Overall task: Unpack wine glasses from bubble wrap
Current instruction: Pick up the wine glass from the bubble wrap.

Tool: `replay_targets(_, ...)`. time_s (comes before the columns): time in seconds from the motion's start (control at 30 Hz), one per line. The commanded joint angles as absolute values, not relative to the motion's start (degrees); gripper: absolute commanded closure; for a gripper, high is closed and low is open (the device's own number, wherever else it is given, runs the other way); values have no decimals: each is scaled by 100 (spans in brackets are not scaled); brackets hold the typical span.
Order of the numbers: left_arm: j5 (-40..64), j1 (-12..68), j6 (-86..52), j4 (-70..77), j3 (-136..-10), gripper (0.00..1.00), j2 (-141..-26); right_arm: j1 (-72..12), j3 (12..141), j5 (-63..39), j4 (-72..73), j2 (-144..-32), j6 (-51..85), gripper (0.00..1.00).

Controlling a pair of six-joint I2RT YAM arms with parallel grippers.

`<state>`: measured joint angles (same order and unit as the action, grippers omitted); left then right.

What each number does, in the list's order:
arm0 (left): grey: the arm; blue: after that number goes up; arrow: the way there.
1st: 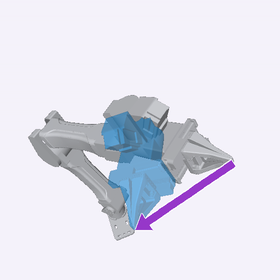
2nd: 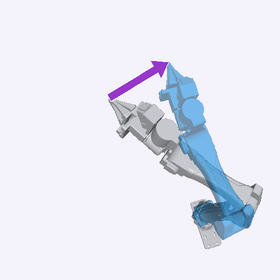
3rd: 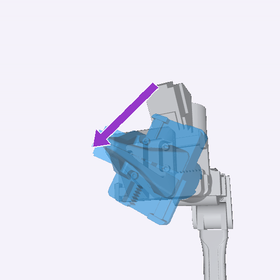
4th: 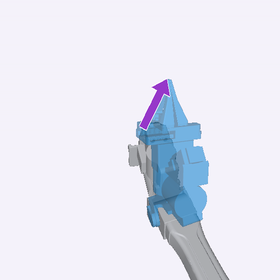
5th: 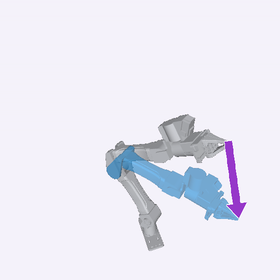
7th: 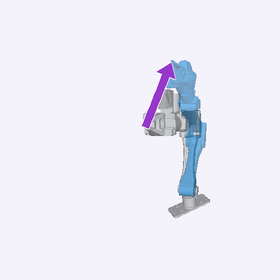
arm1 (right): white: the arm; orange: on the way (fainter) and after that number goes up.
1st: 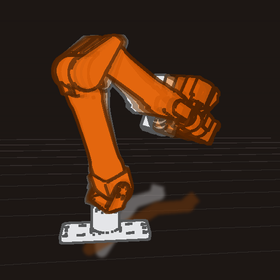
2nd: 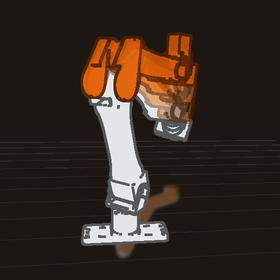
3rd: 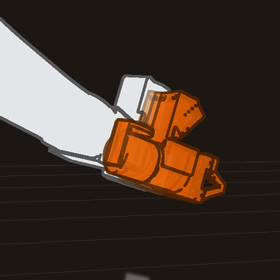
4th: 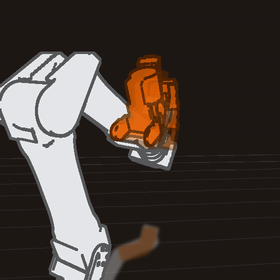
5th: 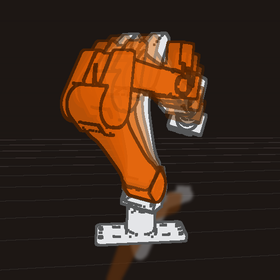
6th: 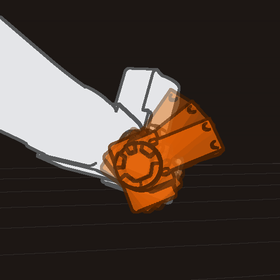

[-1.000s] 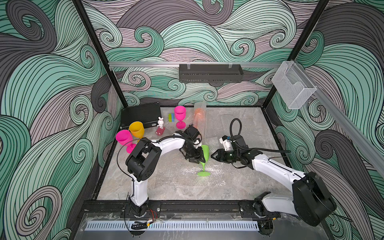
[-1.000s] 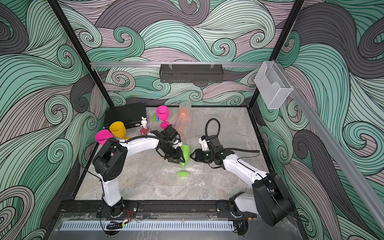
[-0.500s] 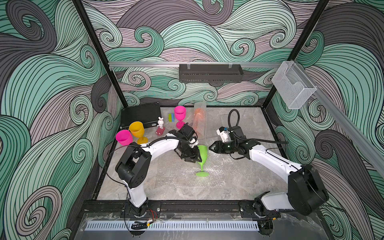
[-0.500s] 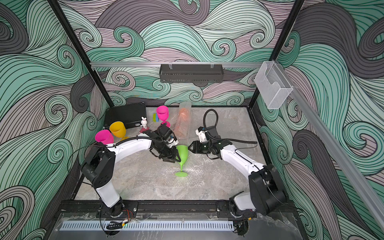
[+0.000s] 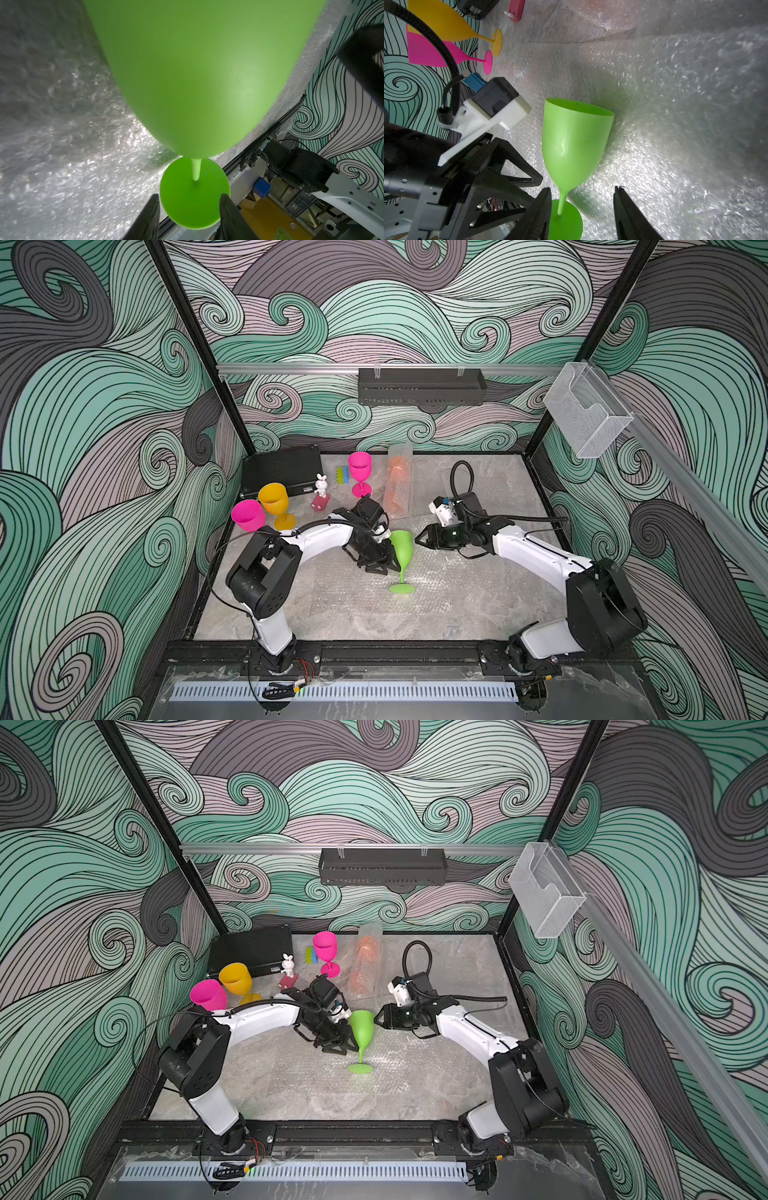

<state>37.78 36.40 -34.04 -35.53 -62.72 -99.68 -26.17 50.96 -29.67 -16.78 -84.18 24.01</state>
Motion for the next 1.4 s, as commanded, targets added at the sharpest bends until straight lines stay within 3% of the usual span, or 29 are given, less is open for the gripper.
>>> replay_targets(0.0, 3750, 3715, -3707, -3281, -6197, 54, -10170, -2637, 5065, -3100, -1687, -8359, 2287, 48)
replay_targets(0.5, 3443, 4096, -4625, -2358, -6144, 55, -10543, -2637, 4666, -3307, -1613, -8068, 2170, 49)
replay_targets(0.9, 3991, 4214, -4999, -1571, -6144, 54, -10683, -2679, 3994, -3385, -912, -7959, 2613, 50)
replay_targets(1.37, 3818, 4490, -4732, -2152, -6498, 50, -10831, -2830, 3674, -3228, -426, -7809, 3076, 51)
